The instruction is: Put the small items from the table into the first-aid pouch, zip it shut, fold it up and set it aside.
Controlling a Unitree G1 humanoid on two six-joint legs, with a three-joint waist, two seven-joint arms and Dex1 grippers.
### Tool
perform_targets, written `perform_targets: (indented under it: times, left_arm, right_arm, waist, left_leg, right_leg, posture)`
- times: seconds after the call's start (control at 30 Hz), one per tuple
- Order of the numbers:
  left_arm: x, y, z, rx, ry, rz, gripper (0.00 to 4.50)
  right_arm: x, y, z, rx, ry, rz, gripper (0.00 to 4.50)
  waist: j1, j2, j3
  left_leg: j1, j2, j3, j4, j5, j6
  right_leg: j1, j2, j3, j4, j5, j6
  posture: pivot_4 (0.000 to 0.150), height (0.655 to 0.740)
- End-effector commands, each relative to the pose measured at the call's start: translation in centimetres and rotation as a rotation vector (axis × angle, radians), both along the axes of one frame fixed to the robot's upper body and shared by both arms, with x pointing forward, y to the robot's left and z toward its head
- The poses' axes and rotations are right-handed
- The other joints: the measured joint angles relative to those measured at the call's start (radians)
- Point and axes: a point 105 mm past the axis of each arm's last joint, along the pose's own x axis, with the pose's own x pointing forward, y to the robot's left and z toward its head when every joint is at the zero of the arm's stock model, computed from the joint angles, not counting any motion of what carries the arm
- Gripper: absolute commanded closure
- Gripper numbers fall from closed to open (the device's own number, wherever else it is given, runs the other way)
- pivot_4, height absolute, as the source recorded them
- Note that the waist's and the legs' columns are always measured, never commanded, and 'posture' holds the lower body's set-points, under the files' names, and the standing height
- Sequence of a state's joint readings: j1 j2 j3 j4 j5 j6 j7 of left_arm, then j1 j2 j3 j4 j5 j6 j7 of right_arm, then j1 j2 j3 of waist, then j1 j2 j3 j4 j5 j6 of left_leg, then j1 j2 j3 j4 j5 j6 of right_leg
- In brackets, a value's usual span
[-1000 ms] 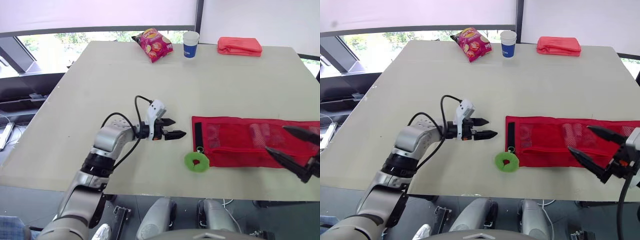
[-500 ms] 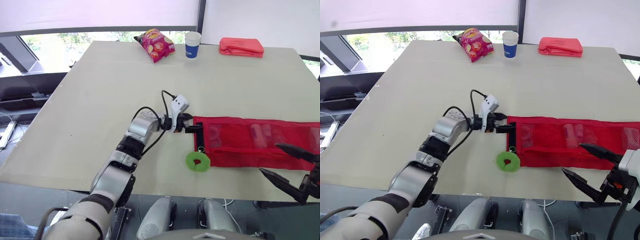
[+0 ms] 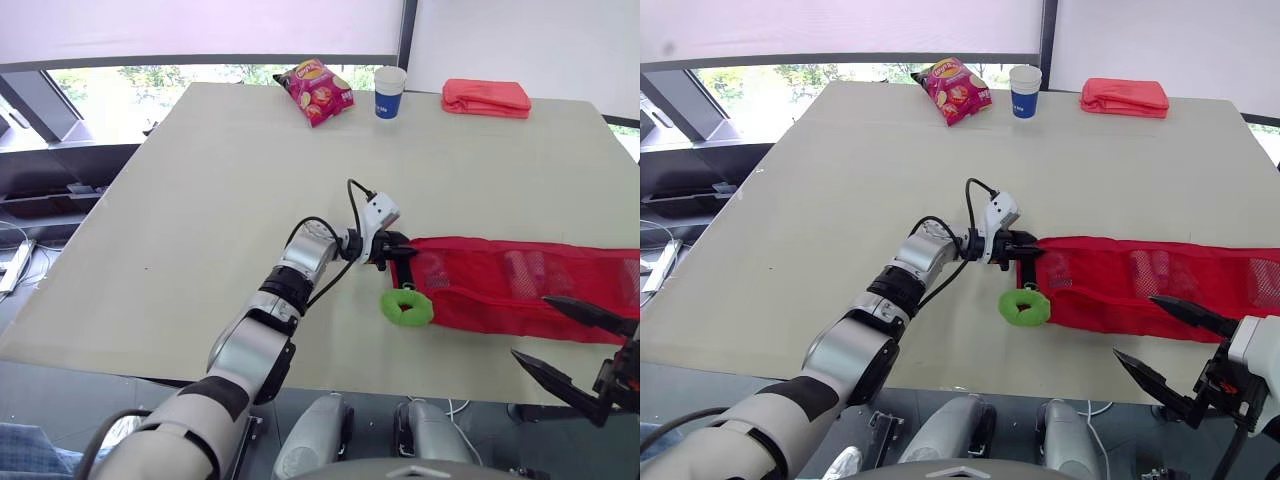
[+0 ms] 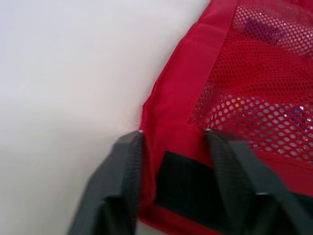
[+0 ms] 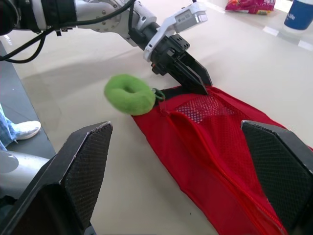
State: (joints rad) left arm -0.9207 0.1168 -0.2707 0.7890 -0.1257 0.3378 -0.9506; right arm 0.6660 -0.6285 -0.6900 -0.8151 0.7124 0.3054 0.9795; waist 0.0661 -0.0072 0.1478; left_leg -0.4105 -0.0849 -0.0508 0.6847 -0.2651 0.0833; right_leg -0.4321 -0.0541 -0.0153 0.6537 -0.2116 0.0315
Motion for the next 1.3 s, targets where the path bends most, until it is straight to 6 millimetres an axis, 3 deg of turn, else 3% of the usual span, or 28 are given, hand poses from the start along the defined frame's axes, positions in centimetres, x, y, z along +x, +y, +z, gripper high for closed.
perform_targets:
  times: [0.03, 0.07, 0.3, 0.47, 0.57, 0.67, 0.83, 0.97, 1.13, 1.3]
  left_arm:
    - [0.4, 1.3, -0.7, 0.0, 0.05, 0.049, 4.14]
    - [0.7, 1.7, -0.2, -0.015, 0.044, 0.057, 4.44]
    - [1.4, 3.5, 3.5, -0.128, 0.055, 0.043, 4.44]
    - [1.8, 4.4, 5.4, -0.16, 0.043, 0.038, 4.44]
    - [1.8, 4.5, 6.1, -0.185, 0.057, 0.031, 4.44]
    - [1.9, 4.5, 6.1, -0.181, 0.059, 0.031, 4.44]
    - [2.1, 4.5, 5.3, -0.157, 0.067, 0.045, 4.44]
    - [2.2, 4.3, 5.1, -0.151, 0.072, 0.052, 4.44]
    - [2.3, 4.0, 5.0, -0.152, 0.075, 0.057, 4.44]
    - [2.3, 3.9, 4.8, -0.155, 0.086, 0.062, 4.44]
  right_arm:
    - [-0.1, 0.6, 0.6, -0.013, -0.042, 0.035, 0.0]
    - [0.0, 0.7, 0.6, -0.012, -0.047, 0.039, 0.0]
    - [1.2, 2.0, 0.4, 0.001, -0.07, 0.078, 0.0]
    - [3.3, 3.3, 0.0, -0.02, -0.096, 0.076, 0.0]
    - [4.8, 5.4, -0.4, -0.021, -0.089, 0.111, 0.0]
    - [5.5, 7.7, -0.7, -0.012, -0.076, 0.155, 0.0]
    - [7.9, 10.6, -2.8, -0.148, -0.055, 0.188, 0.0]
    - [8.3, 13.3, -3.0, -0.155, -0.058, 0.279, 0.0]
    - [8.2, 15.3, -4.1, -0.214, -0.033, 0.389, 0.0]
    - [8.2, 15.9, -5.2, -0.245, 0.006, 0.436, 0.0]
  waist:
    - [-0.001, 0.0, 0.0]
    - [-0.002, 0.0, 0.0]
    - [-0.032, -0.001, 0.001]
    - [-0.029, -0.002, 0.002]
    - [-0.027, -0.003, 0.003]
    - [-0.026, -0.003, 0.003]
    - [-0.029, -0.004, 0.003]
    - [-0.028, -0.004, 0.003]
    - [-0.029, -0.004, 0.003]
    - [-0.029, -0.004, 0.003]
  left_leg:
    - [0.0, 0.0, 0.0, 0.0, 0.0, 0.0]
    - [0.0, 0.0, 0.0, 0.0, 0.0, 0.0]
    - [0.0, 0.001, 0.0, 0.0, 0.0, 0.0]
    - [-0.001, 0.001, 0.0, 0.0, 0.001, -0.001]
    - [-0.002, 0.0, 0.0, 0.0, 0.001, -0.001]
    - [-0.004, 0.0, 0.0, 0.001, 0.001, -0.001]
    - [-0.005, 0.0, 0.001, 0.001, 0.001, -0.002]
    - [-0.005, -0.001, 0.0, 0.001, 0.001, -0.002]
    - [-0.005, -0.001, 0.0, 0.001, 0.001, -0.002]
    - [-0.005, -0.002, 0.0, 0.001, 0.001, -0.002]
  right_leg:
    - [0.0, 0.0, 0.0, 0.0, 0.0, 0.0]
    - [0.0, 0.0, 0.0, 0.0, 0.0, 0.0]
    - [-0.002, 0.001, 0.0, 0.003, 0.0, 0.0]
    - [-0.003, 0.001, 0.0, 0.003, 0.0, 0.0]
    - [-0.003, 0.001, 0.0, 0.003, 0.0, 0.0]
    - [-0.006, 0.001, 0.0, 0.003, 0.0, 0.0]
    - [-0.007, 0.001, 0.001, 0.004, 0.0, -0.001]
    - [-0.008, 0.001, 0.001, 0.005, 0.0, -0.001]
    - [-0.008, 0.001, 0.001, 0.005, 0.0, -0.001]
    - [-0.008, 0.001, 0.001, 0.005, 0.0, -0.001]
  posture:
    - [0.15, 0.7395]
    - [0.15, 0.7395]
    - [0.15, 0.7395]
    - [0.15, 0.7395]
    - [0.15, 0.7395]
    - [0.15, 0.7395]
    - [0.15, 0.7395]
    - [0.15, 0.7395]
    - [0.15, 0.7395]
    - [0.15, 0.7395]
